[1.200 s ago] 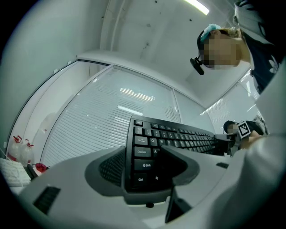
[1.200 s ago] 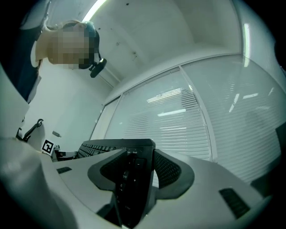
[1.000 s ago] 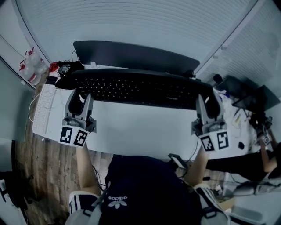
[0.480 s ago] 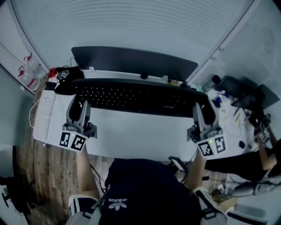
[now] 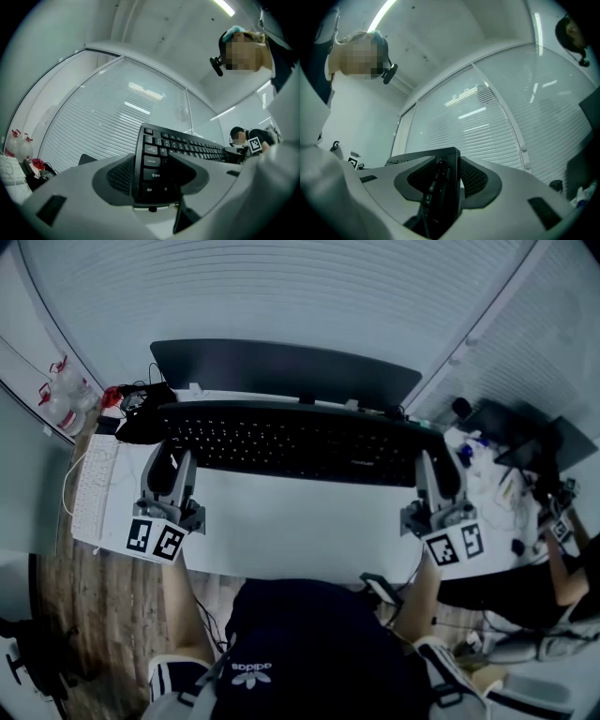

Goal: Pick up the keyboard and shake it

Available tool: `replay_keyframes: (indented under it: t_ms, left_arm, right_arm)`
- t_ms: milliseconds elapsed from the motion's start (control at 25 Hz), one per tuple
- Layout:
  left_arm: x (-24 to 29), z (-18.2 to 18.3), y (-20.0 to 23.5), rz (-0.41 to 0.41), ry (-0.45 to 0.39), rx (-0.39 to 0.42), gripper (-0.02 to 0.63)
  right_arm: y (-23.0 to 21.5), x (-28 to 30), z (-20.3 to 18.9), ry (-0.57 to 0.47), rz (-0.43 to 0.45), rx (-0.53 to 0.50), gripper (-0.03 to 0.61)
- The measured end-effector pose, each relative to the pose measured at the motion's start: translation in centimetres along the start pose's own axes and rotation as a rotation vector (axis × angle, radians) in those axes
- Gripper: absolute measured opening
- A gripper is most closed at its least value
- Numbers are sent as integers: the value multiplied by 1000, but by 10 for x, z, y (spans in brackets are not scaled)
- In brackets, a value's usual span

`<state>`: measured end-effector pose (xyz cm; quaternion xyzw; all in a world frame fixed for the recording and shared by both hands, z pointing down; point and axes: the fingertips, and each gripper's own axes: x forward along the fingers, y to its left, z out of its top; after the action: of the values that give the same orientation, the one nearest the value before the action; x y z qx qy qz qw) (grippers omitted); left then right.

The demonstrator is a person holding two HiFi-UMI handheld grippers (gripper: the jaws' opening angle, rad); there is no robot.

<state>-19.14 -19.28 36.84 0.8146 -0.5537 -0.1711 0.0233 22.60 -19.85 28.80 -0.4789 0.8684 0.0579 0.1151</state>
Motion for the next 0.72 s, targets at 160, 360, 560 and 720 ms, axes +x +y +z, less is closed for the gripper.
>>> replay_keyframes:
  t_ms: [160,360,560,720]
  left_arm:
    - [-1,19,-4,-11,12,92,229]
    - [4,38,-7,1,42,230,229]
    - [14,79,-23,-26,67,429,229]
    - [23,100,-33,-47,64,500,229]
  right_arm:
    - [-8,-3,-17,1,18,88,144]
    - [-11,-4,-52,38,21,139,144]
    - [-10,-8,-84,33,-2,247,144]
    - [-8,-6,-87,22,-8,264,144]
